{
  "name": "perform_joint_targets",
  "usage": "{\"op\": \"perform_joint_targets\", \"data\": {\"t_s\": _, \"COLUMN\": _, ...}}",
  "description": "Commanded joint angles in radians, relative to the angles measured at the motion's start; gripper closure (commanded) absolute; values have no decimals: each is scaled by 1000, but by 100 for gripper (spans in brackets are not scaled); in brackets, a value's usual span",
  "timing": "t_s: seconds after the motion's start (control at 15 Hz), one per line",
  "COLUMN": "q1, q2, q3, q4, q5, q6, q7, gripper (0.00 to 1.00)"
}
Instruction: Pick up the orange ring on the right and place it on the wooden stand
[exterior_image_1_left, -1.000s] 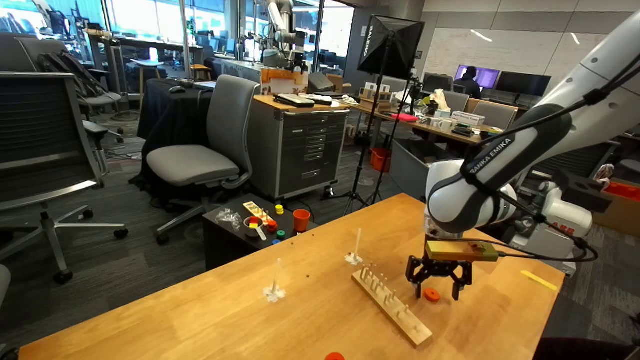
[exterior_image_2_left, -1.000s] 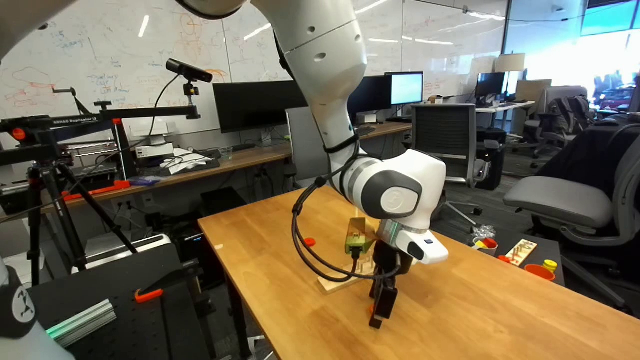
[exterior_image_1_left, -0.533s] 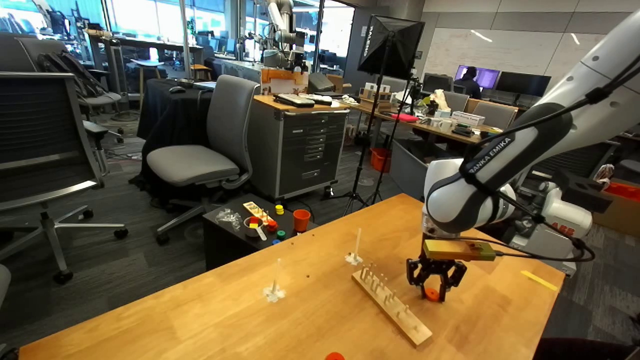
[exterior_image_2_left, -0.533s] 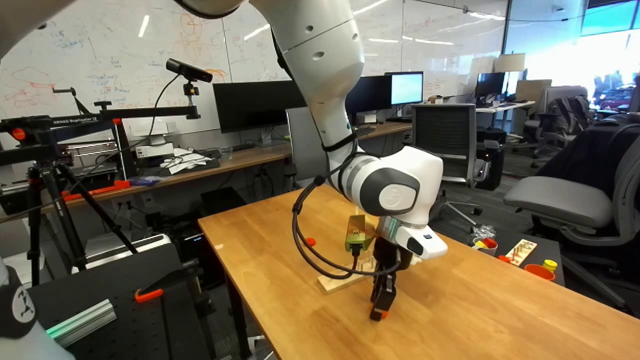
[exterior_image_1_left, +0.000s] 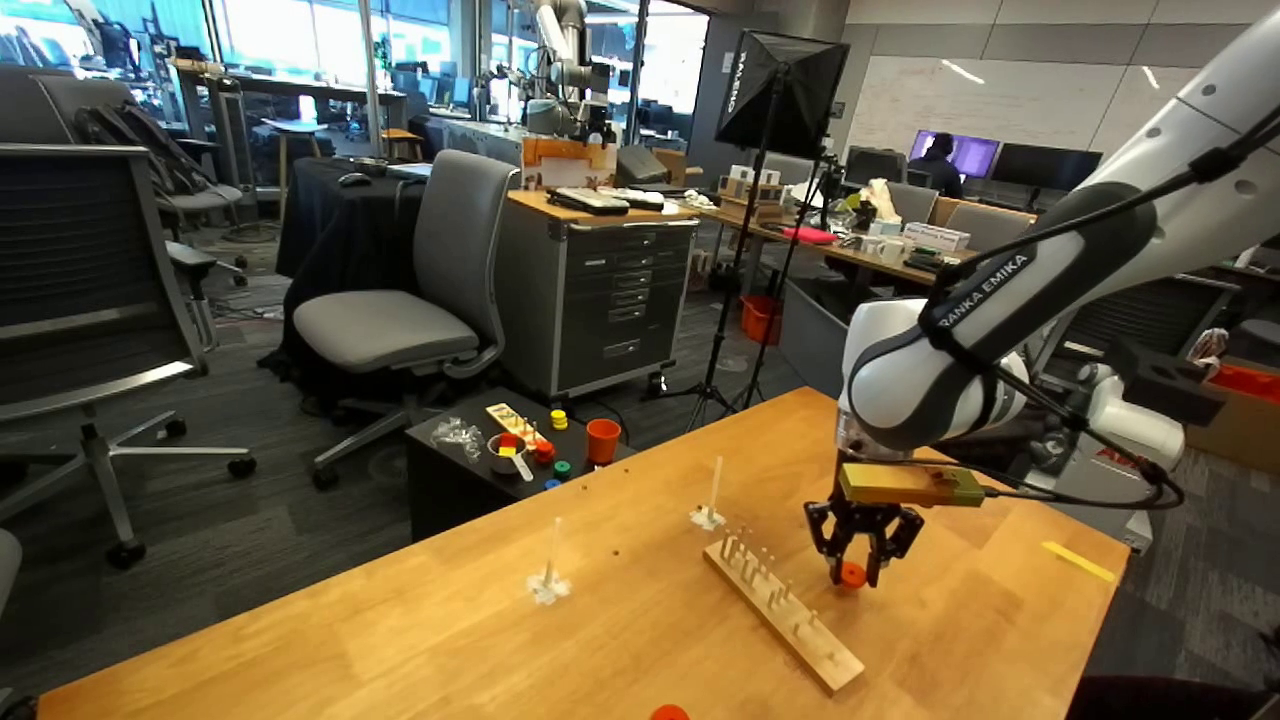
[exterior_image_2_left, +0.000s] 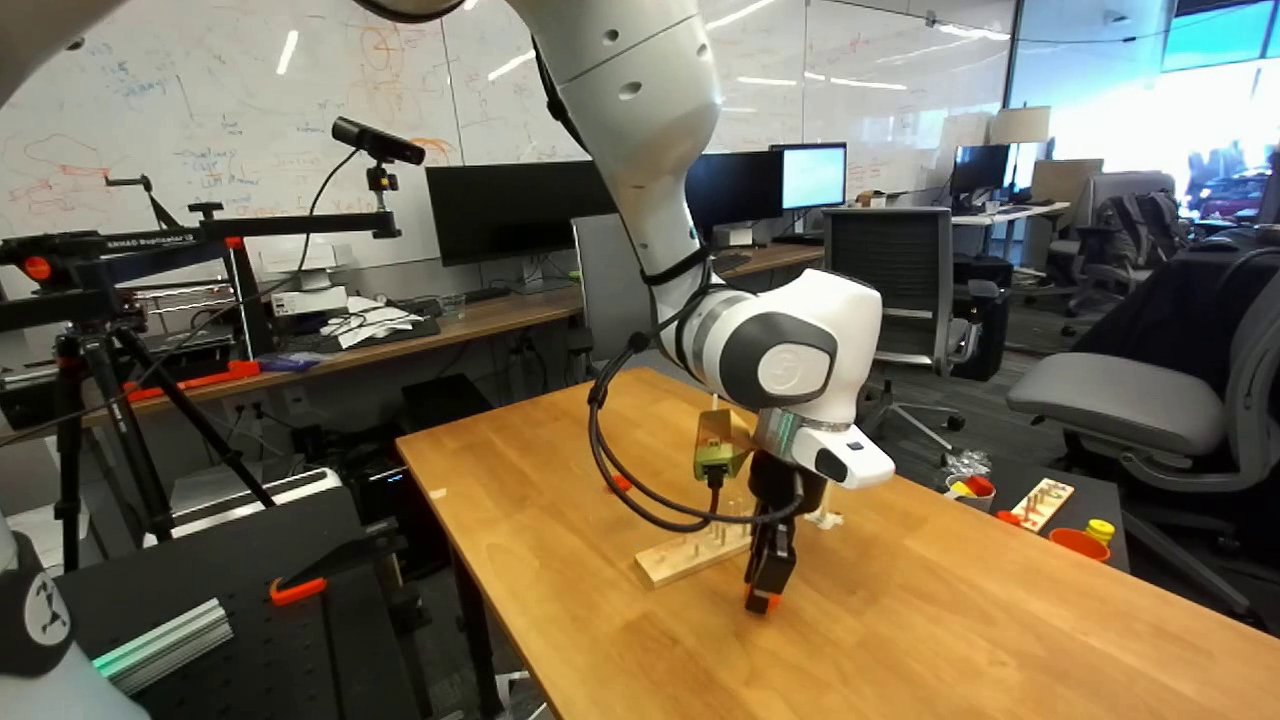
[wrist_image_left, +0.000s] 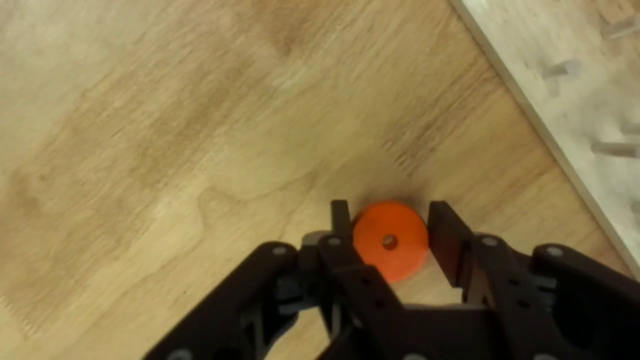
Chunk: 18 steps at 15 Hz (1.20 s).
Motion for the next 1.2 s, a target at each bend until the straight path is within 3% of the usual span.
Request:
{"op": "perform_joint_targets", "data": {"t_s": 0.0, "q1": 38, "q2": -69, "q3": -2, "q4": -34, "q5": 0, "q6": 4, "q7": -15, "gripper": 80}}
{"op": "perform_joint_targets", "data": {"t_s": 1.13, "q1": 95, "q2": -92, "q3": 108, "q4": -35, "q5": 15, "q6": -79, "q7": -85, "gripper": 80}}
